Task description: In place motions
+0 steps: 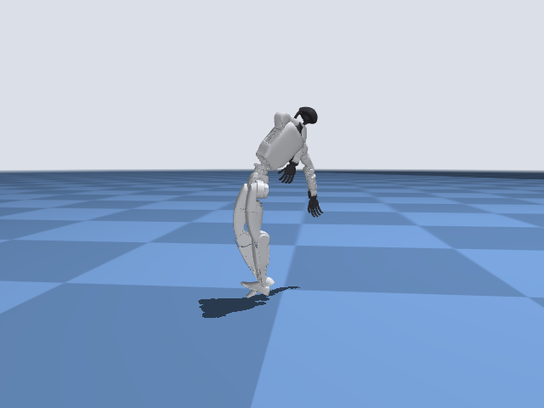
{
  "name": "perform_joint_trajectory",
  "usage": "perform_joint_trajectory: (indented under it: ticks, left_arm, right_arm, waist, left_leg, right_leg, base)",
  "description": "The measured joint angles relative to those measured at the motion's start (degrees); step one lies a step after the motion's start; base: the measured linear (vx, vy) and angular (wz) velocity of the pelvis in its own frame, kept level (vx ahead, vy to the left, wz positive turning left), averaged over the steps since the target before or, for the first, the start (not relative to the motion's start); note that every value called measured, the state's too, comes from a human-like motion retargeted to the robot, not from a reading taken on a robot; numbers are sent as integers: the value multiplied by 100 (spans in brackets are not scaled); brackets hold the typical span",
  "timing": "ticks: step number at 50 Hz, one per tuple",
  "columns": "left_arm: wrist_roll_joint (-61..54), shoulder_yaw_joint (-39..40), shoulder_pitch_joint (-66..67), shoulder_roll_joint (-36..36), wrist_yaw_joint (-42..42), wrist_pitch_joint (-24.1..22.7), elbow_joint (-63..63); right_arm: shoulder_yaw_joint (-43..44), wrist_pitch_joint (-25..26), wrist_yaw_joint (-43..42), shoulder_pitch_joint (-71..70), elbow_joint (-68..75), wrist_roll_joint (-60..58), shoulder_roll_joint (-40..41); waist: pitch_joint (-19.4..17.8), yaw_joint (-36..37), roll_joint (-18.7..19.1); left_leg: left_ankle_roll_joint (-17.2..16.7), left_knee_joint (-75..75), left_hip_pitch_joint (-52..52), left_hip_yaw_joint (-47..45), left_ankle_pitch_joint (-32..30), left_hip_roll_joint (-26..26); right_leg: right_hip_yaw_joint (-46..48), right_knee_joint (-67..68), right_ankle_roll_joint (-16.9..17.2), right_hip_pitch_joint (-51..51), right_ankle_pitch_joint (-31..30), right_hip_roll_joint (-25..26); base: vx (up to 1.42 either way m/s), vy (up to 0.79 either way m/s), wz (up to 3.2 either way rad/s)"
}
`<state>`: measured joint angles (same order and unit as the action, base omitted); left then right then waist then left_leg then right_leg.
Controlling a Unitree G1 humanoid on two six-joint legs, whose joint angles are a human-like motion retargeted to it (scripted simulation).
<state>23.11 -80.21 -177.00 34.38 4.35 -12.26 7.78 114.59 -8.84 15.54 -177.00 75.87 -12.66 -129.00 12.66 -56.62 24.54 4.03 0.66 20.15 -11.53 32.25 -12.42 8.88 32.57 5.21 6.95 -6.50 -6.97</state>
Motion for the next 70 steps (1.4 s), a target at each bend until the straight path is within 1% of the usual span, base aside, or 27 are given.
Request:
perform_joint_trajectory:
  ticks: [3, 5, 7, 9, 14, 21, 25, 27, 30, 32, 35, 39, 42, 45, 49, 53, 56, 58, 60, 61, 62, 63, 64, 65, 66, 68, 70]
  left_arm:
    - [60, 0, 0, 0, 28, 32, 320]
    - [173, 0, 0, 0, 38, 81, 604]
    - [316, 0, 0, 0, -6, 122, 845]
    - [424, 0, 0, 0, -59, 141, 987]
    - [660, 0, 0, 0, -157, 178, 1107]
    - [410, 0, 0, 0, -291, 137, 994]
    - [-379, 0, 0, 0, -369, 151, 1143]
    - [-861, 0, 0, 0, -430, 193, 1347]
    - [-1409, 0, 0, 0, -457, 295, 1836]
    - [-1572, 0, 0, 0, -478, 348, 2236]
    - [-1698, 0, 0, 0, -521, 347, 2767]
    - [-1669, 0, 0, 0, -501, 372, 3095]
    - [-1530, 0, 0, 0, -542, 352, 3054]
    - [-1349, 0, 0, 0, -634, 337, 2950]
    - [-1220, 0, 0, 0, -645, 304, 2634]
    - [-1291, 0, 0, 0, -427, 336, 2291]
    - [-1578, 0, 0, 0, -130, 413, 2083]
    - [-1822, 0, 0, 0, 65, 455, 1918]
    - [-2110, 0, 0, 0, 229, 498, 1752]
    - [-2064, 0, 0, 0, 225, 484, 1625]
    - [-1992, 0, 0, 0, 191, 485, 1536]
    - [-1866, 0, 0, 0, 100, 518, 1521]
    - [-1757, 0, 0, 0, 74, 513, 1460]
    - [-1658, 0, 0, 0, 82, 488, 1375]
    - [-1543, 0, 0, 0, 84, 462, 1280]
    - [-1330, 0, 0, 0, 99, 348, 974]
    - [-1200, 0, 0, 0, 196, 159, 526]
  right_arm:
    - [0, -135, 240, 1, -662, -237, 0]
    - [0, -194, 368, 23, -1106, -440, 0]
    - [0, -221, 412, 134, -1514, -693, 0]
    - [0, -280, 376, 222, -1919, -941, 0]
    - [0, -364, 205, 232, -2480, -1307, 0]
    - [0, 9, 196, 1, -1661, -1042, 0]
    - [0, 296, 88, 0, -839, -427, 0]
    - [0, 350, 40, 0, -621, 68, 0]
    - [0, 397, 85, 0, -679, 972, 0]
    - [0, 388, 165, 0, -1093, 1393, 0]
    - [0, 403, 395, 0, -2173, 1538, 0]
    - [0, 310, 597, 0, -3965, 1608, 0]
    - [0, 125, 562, 0, -5091, 1806, 0]
    - [0, -108, 346, 0, -6062, 1838, 0]
    - [0, -206, -70, 0, -6625, 1687, 0]
    - [0, -63, -123, 0, -6484, 1698, 0]
    - [0, 145, 179, 0, -5819, 1767, 0]
    - [0, 294, 460, 2, -5186, 1680, 0]
    - [0, 374, 747, 4, -4417, 1296, 0]
    - [0, 407, 810, 11, -4112, 1130, 0]
    - [0, 423, 847, 13, -3716, 897, 0]
    - [0, 404, 832, 8, -3134, 528, 0]
    - [0, 434, 804, 5, -2709, 301, 0]
    - [0, 488, 771, 4, -2362, 144, 0]
    - [0, 536, 698, 3, -1930, -30, 0]
    - [0, 567, 584, 2, -1151, -280, 0]
    - [0, 496, 437, 0, -413, -501, 0]
  waist:
    - [-169, 164, 27]
    - [-214, 129, 14]
    - [-267, 57, 13]
    - [-415, 303, 37]
    - [-533, 390, 33]
    - [-576, 398, 24]
    - [-615, 536, 20]
    - [-689, 713, -5]
    - [-760, 1089, -77]
    - [-839, 1429, -117]
    - [-1069, 1856, -101]
    - [-1425, 2633, -74]
    - [-1488, 3168, -70]
    - [-1329, 3622, -67]
    - [-910, 3989, -52]
    - [-504, 3920, -29]
    - [-321, 3467, 19]
    - [-360, 3039, 71]
    - [-720, 2966, 191]
    - [-714, 2693, 216]
    - [-705, 2253, 218]
    - [-689, 1478, 177]
    - [-678, 1101, 143]
    - [-668, 924, 113]
    - [-691, 775, 95]
    - [-787, 336, 72]
    - [-992, -23, 59]
  left_leg:
    - [-49, -38, 56, -99, -59, -34]
    - [-78, -13, 161, 44, -113, -61]
    - [-103, 13, 219, 211, -193, -10]
    - [-147, -22, 240, -34, -244, 69]
    - [-174, -47, 177, -110, -377, 224]
    - [-261, -42, 125, -99, -590, 364]
    - [-625, 340, 79, -108, -789, 420]
    - [-840, 954, -112, -273, -1294, 396]
    - [-944, 2627, -814, -511, -2761, 347]
    - [-869, 4120, -1725, -369, -2952, -35]
    - [-1227, 6515, -3268, -715, -2524, -129]
    - [-1244, 8661, -5170, -1518, -1940, 306]
    - [-1152, 9382, -6118, -1816, -1657, 636]
    - [-1134, 9358, -6482, -1849, -1674, 771]
    - [-1206, 8353, -5933, -1497, -1904, 581]
    - [-1435, 6262, -4468, -978, -2294, -43]
    - [-1254, 4090, -2844, -389, -2606, -446]
    - [-867, 2797, -1919, -15, -2796, -529]
    - [-523, 1501, -1036, -338, -2030, -672]
    - [-366, 1049, -662, -503, -1536, -490]
    - [-215, 645, -253, -405, -1175, -348]
    - [-75, 336, 225, 219, -1082, -288]
    - [-44, 238, 335, 499, -1148, -197]
    - [-68, 245, 260, 608, -1294, -92]
    - [-22, 272, 200, 588, -1316, -49]
    - [-6, 313, 209, 644, -1257, 163]
    - [-48, 395, 193, 792, -1163, 428]
  right_leg:
    - [210, -1092, 186, 606, 813, 16]
    - [566, -1680, -56, 861, 938, 131]
    - [734, -2123, 25, 1094, 758, 130]
    - [483, -2379, 145, 1278, 692, 157]
    - [496, -2713, 12, 1282, 504, 332]
    - [634, -2811, -82, 1298, 558, 416]
    - [681, -2820, -138, 1411, 617, 424]
    - [601, -2819, -126, 1501, 635, 304]
    - [438, -2808, -40, 1626, 631, -172]
    - [314, -2817, 8, 1675, 558, -535]
    - [211, -2771, -55, 1629, 495, -740]
    - [-192, -2675, -206, 1511, 499, -901]
    - [-235, -2583, -281, 1349, 485, -1031]
    - [-314, -2427, -341, 1094, 516, -1106]
    - [-269, -2323, -318, 829, 615, -1043]
    - [53, -2239, -172, 757, 767, -1033]
    - [422, -2113, -93, 895, 970, -890]
    - [589, -2018, -82, 1098, 1134, -655]
    - [81, -1864, -171, 1286, 1294, -246]
    - [175, -1793, -185, 1302, 1374, -85]
    - [420, -1715, -177, 1402, 1464, 35]
    - [967, -1623, -125, 1671, 1573, 75]
    - [1162, -1571, -124, 1772, 1492, 106]
    - [1181, -1538, -149, 1790, 1317, 131]
    - [1246, -1311, -183, 1703, 869, 95]
    - [1446, -450, -192, 1314, -332, -16]
    - [1190, 771, -536, 546, -1572, 43]
  base:
    - [-1, -3, -28]
    - [3, -8, 44]
    - [-1, -10, 28]
    - [-9, -5, -74]
    - [-10, -14, -7]
    - [-7, -13, 15]
    - [-7, -11, -3]
    - [-8, -5, -52]
    - [-15, -7, -83]
    - [-18, -10, -78]
    - [-18, -1, -64]
    - [-8, -3, -113]
    - [7, -2, -74]
    - [9, 0, -9]
    - [3, -3, 51]
    - [20, 2, 76]
    - [30, 8, 98]
    - [29, 7, 34]
    - [21, 6, -125]
    - [20, 13, 27]
    - [21, 19, 301]
    - [18, 16, 335]
    - [15, 15, 269]
    - [6, 12, 102]
    - [-3, 9, 54]
    - [-19, 5, 84]
    - [-21, 10, 27]
